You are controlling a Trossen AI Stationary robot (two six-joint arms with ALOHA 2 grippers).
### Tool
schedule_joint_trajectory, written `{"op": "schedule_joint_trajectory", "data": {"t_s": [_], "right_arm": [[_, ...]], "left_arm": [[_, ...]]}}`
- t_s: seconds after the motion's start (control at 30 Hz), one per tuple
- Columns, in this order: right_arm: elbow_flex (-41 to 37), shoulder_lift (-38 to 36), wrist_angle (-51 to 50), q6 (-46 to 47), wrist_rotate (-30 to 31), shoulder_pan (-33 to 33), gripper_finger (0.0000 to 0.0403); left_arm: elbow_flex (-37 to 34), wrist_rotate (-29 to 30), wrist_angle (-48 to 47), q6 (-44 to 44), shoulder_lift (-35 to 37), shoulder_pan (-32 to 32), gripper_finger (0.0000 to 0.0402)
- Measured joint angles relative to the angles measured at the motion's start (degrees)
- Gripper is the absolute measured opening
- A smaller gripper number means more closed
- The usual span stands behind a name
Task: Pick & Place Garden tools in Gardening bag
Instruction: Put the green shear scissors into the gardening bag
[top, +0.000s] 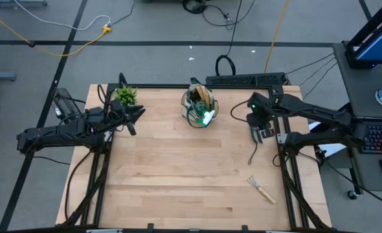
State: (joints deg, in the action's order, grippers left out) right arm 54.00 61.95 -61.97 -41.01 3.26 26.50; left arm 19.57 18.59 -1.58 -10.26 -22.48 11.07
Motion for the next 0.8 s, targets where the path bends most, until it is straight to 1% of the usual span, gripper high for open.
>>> {"op": "schedule_joint_trajectory", "data": {"t_s": [0.1, 0.23, 0.47, 0.67, 0.8], "right_arm": [[0.0, 2.01, -0.94, -4.26, 1.51, -0.04, 0.0165], [0.0, 4.87, -1.71, -8.38, 1.61, -0.25, 0.0165], [-1.59, 10.0, -1.07, -12.93, 2.07, -3.46, 0.0165], [-6.37, 13.75, -0.91, -15.5, 12.39, -7.1, 0.0165], [-9.46, 14.31, 3.36, -16.82, 17.41, -8.6, 0.0165]], "left_arm": [[0.0, 0.0, 0.0, 0.0, -0.01, 0.0, 0.0099], [0.0, 0.0, 0.01, 0.0, 0.0, 0.0, 0.0099], [0.0, 0.01, 0.0, -0.02, -0.02, -0.01, 0.0099], [0.0, 0.02, 0.02, -0.03, 0.0, -0.01, 0.0099], [-0.02, 0.02, 0.02, -0.02, 0.0, 0.0, 0.0099]]}}
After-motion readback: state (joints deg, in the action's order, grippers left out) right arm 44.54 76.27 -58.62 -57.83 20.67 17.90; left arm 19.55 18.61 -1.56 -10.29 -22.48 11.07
